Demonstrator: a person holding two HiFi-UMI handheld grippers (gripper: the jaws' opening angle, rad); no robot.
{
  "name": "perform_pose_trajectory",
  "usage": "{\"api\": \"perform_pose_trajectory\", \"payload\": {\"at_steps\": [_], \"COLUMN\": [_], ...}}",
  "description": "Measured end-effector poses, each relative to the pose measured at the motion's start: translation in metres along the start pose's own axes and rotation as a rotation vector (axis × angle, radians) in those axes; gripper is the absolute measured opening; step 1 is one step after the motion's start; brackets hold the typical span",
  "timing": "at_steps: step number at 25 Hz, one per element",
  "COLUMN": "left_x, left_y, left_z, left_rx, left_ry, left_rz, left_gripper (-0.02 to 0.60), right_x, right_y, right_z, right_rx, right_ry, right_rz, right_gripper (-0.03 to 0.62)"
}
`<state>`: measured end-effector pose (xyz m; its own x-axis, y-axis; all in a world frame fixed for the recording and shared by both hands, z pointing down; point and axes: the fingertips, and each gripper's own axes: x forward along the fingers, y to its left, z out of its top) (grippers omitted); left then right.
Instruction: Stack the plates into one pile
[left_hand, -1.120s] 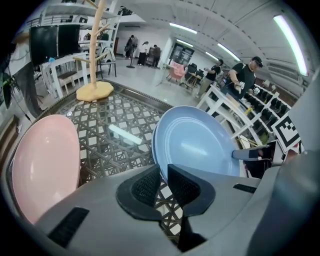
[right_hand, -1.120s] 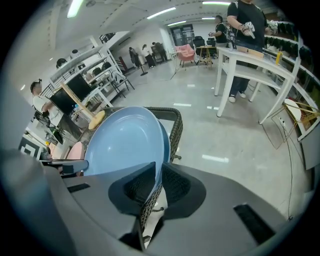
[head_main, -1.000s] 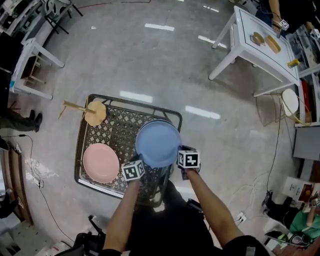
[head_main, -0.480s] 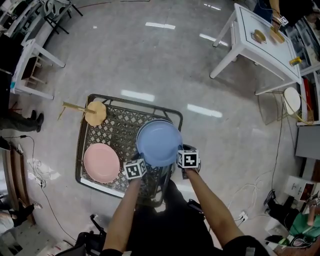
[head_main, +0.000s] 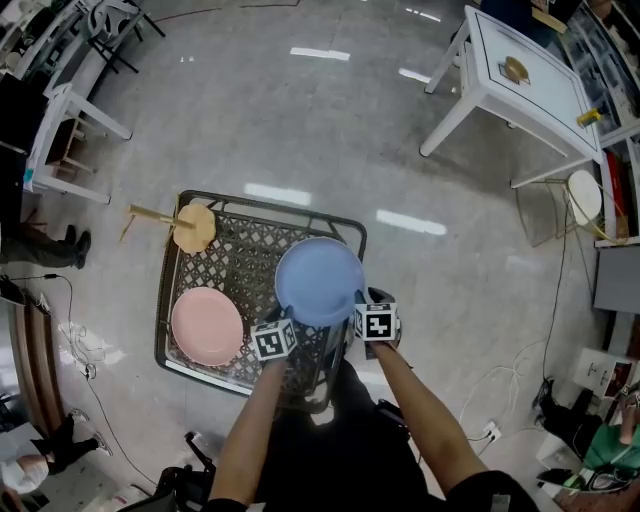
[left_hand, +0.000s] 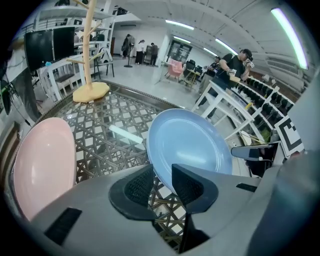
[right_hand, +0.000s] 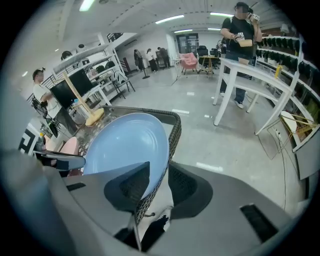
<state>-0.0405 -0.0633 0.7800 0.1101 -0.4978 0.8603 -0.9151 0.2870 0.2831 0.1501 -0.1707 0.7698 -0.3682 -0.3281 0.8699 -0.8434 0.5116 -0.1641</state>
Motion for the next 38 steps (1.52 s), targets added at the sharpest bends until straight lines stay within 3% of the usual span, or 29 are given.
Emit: {"api": "perform_pose_trajectory", "payload": {"at_steps": [8, 10, 16, 26, 32, 38], "left_x": [-0.031, -0.046, -0.099, -0.157, -0.173, -0.205], "left_y": [0.0, -0.003, -0.026, -0.044, -0.016, 0.048], "left_z": [0.009, 0.015, 0.029, 0.038, 0.034, 0.031], "left_rx": [0.011, 0.02, 0.052, 0.169, 0.213, 0.211], "left_ry": [-0.085, -0.129, -0.265, -0.363, -0.373, -0.378], "left_rz": [0.019, 0.02, -0.042, -0.119, -0.178, -0.216], "left_gripper": [0.098, 0.036, 0.015, 0.014, 0.014, 0.014], "right_x": [-0.029, -0.039, -0.073, -0.125, -0.14, -0.148], "right_y": [0.013, 0.015, 0.027, 0.078, 0.122, 0.196], "right_z": [0.012, 0.013, 0.017, 0.024, 0.019, 0.014], "right_rx": [-0.001, -0.002, -0.014, -0.033, -0.024, 0.006], "right_ry": [-0.113, -0.139, -0.217, -0.376, -0.427, -0.451], "right_rz": [-0.001, -0.006, 0.014, 0.07, 0.042, 0.03], "right_gripper": [0.082, 0.04, 0.011, 0.011, 0.009, 0.01]}}
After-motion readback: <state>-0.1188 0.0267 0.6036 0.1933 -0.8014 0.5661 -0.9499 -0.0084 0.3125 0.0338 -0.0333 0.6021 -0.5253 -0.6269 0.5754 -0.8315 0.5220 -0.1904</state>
